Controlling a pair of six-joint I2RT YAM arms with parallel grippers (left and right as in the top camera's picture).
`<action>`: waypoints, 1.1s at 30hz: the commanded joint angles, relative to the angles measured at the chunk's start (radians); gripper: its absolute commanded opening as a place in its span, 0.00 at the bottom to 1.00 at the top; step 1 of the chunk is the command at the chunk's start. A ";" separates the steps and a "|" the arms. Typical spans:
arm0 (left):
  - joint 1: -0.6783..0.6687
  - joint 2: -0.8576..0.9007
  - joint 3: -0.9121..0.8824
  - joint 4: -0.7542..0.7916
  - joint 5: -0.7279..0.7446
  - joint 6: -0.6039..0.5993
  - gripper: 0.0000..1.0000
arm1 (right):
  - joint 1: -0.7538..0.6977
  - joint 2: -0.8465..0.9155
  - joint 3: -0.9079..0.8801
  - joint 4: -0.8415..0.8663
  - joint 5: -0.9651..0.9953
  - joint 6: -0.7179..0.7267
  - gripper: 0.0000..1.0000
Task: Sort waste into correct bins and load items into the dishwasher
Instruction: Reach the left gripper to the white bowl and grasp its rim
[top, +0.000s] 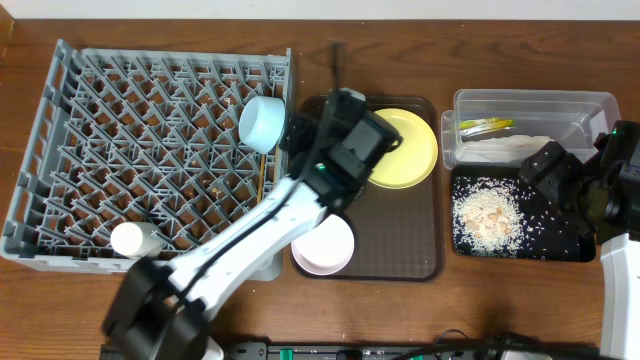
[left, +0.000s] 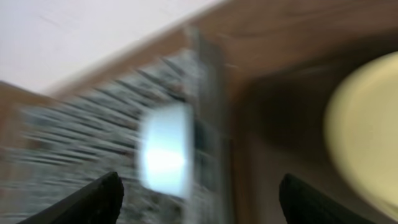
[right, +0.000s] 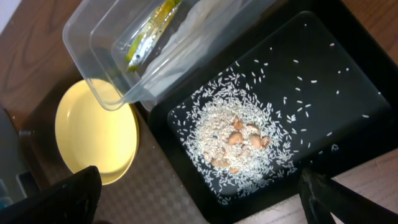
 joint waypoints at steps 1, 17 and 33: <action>0.013 -0.079 0.003 -0.058 0.411 -0.237 0.83 | -0.009 -0.005 0.003 -0.001 -0.001 0.004 0.99; -0.007 0.054 -0.039 -0.439 0.830 -0.398 0.22 | -0.009 -0.005 0.003 -0.001 -0.001 0.004 0.99; -0.101 0.209 0.054 -0.266 1.155 0.015 0.10 | -0.009 -0.005 0.003 -0.001 -0.001 0.004 0.99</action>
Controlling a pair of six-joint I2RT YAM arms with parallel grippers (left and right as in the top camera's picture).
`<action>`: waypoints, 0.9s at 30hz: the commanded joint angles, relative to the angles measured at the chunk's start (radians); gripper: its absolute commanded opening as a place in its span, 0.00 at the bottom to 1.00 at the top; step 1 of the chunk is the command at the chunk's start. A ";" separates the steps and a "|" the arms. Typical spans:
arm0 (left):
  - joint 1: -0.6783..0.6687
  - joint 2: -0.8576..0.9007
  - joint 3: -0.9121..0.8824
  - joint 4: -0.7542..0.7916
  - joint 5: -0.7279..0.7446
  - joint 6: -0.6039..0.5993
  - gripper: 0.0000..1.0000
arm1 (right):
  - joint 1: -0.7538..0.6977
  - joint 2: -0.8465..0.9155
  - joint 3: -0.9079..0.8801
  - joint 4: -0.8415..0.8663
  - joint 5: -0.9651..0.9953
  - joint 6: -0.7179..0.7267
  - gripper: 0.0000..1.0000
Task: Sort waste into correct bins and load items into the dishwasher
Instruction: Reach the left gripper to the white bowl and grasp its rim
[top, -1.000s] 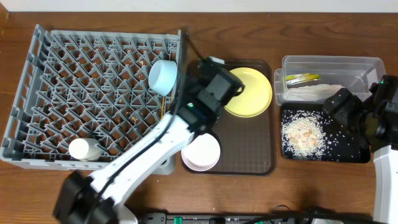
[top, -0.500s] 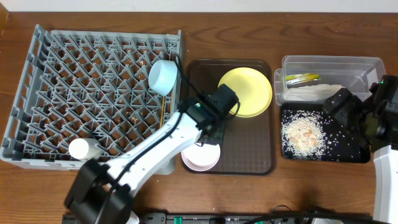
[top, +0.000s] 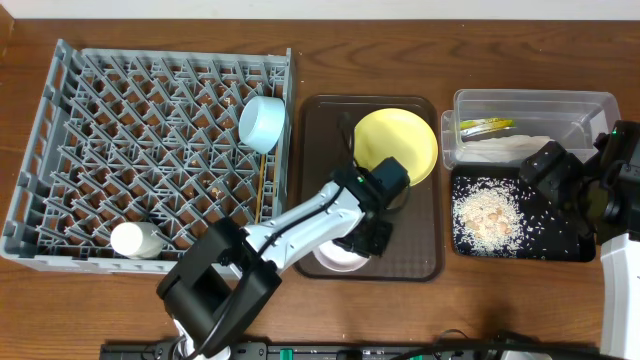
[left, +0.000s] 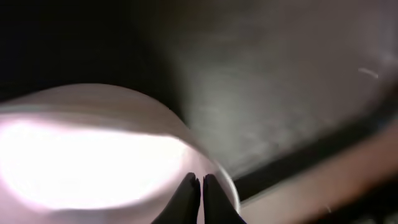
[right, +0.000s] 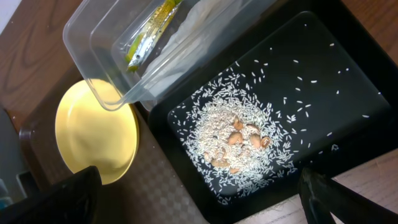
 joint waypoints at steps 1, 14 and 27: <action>-0.002 -0.037 0.101 0.031 0.151 0.191 0.13 | -0.009 -0.005 0.003 -0.001 0.000 0.004 0.99; 0.013 -0.065 0.183 -0.251 -0.304 0.072 0.49 | -0.009 -0.005 0.003 -0.001 0.000 0.004 0.99; 0.080 -0.064 -0.079 -0.056 -0.150 -0.002 0.48 | -0.009 -0.005 0.003 -0.001 0.000 0.004 0.99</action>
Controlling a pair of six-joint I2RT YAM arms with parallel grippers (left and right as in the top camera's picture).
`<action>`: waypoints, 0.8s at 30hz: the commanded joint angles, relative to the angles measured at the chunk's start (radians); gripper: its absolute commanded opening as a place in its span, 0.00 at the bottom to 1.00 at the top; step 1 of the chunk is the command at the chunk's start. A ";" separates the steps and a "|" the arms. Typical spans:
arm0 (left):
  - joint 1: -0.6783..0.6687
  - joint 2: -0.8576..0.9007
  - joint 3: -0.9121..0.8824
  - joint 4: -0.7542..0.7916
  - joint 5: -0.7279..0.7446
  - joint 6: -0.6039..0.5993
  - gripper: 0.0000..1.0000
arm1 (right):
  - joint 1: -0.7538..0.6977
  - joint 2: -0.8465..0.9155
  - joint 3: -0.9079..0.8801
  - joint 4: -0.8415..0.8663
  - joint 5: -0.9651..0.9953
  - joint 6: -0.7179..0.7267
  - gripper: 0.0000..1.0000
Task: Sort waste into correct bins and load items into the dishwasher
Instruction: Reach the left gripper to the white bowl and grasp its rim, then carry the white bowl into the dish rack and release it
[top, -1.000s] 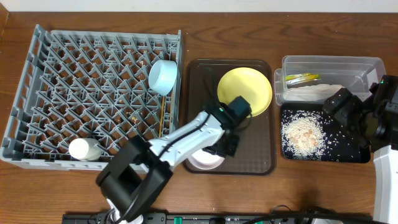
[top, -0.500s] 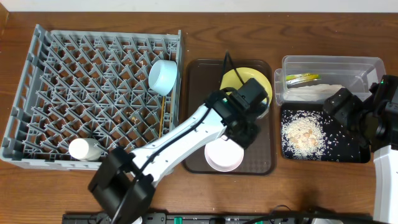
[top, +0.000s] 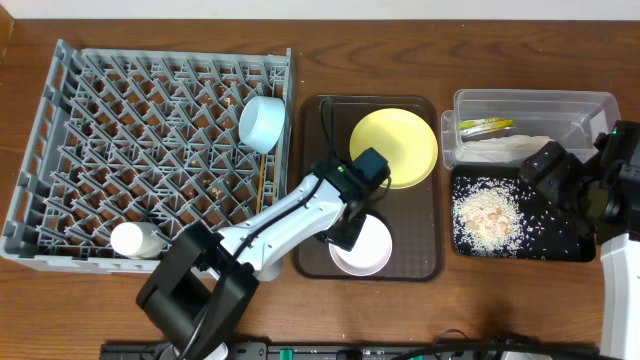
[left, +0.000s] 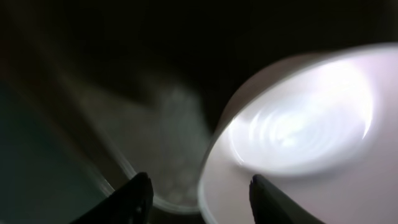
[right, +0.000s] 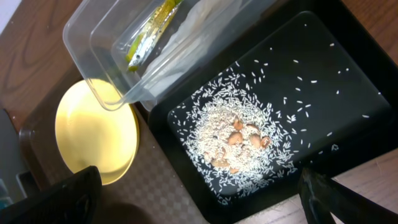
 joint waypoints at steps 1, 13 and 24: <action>0.005 0.005 -0.050 0.064 0.133 -0.005 0.42 | -0.009 -0.005 0.003 -0.001 -0.001 0.004 0.99; 0.022 0.011 -0.072 0.086 0.156 -0.007 0.29 | -0.009 -0.005 0.003 -0.001 -0.001 0.004 0.99; 0.043 0.048 -0.081 0.109 0.201 -0.002 0.19 | -0.009 -0.005 0.003 -0.001 -0.001 0.004 0.99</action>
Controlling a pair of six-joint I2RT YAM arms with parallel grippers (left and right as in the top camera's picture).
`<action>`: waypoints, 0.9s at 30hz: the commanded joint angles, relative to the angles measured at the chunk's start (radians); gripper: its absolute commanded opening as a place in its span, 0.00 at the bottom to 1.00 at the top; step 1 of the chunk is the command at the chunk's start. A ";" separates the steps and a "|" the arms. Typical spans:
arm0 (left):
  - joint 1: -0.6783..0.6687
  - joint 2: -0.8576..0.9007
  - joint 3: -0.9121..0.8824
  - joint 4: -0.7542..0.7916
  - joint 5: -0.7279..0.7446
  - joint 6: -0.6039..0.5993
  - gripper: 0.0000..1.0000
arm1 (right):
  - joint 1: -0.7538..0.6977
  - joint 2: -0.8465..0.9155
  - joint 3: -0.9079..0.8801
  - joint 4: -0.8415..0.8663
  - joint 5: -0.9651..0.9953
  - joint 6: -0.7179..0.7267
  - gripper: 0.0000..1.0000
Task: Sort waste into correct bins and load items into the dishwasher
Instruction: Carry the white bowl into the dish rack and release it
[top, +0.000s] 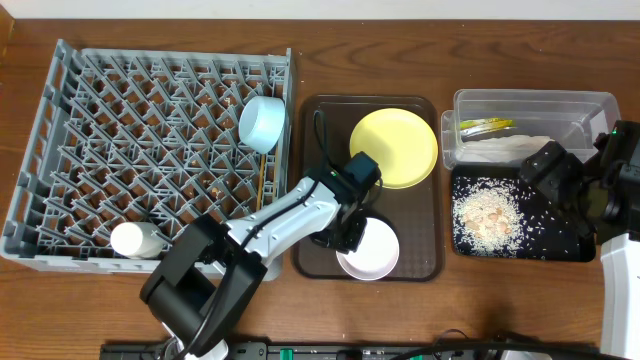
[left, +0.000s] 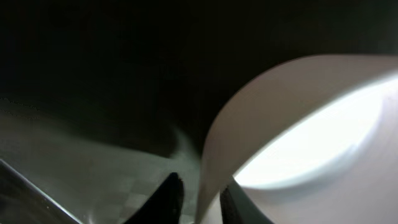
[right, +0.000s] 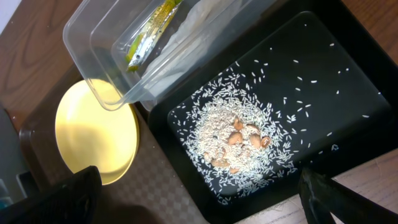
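Note:
A white bowl (top: 370, 252) sits on the brown tray (top: 415, 255), near its front edge. My left gripper (top: 352, 230) is at the bowl's left rim. In the left wrist view the gripper (left: 202, 199) has one finger on each side of the rim of the bowl (left: 298, 124), shut on it. A yellow plate (top: 395, 148) lies at the tray's back. My right gripper (top: 560, 175) hangs open over the black bin (top: 560, 240) of rice, holding nothing.
The grey dish rack (top: 150, 150) fills the left side, with a light blue cup (top: 263, 123) at its right edge and a white cup (top: 135, 240) at its front. A clear bin (top: 530, 125) with wrappers stands behind the black bin.
My left gripper was open beside the bowl's left rim and is now shut on that rim. The bowl sits slightly further right. The right arm has not moved.
First my left gripper was open by the blue cup at the rack's right edge, the bowl lying at the tray's front left. Then it was low over the bowl with fingers together. Then it stood open beside the bowl, shifted right. Now it grips the rim.

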 joint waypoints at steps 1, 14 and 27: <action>0.008 0.022 -0.008 0.002 0.027 0.015 0.13 | -0.009 -0.005 0.003 -0.001 0.000 0.004 0.99; 0.073 -0.114 0.125 -0.196 -0.257 -0.029 0.08 | -0.009 -0.005 0.003 -0.001 0.000 0.004 0.99; 0.196 -0.421 0.245 -0.364 -1.279 -0.103 0.07 | -0.009 -0.005 0.003 -0.001 0.000 0.004 0.99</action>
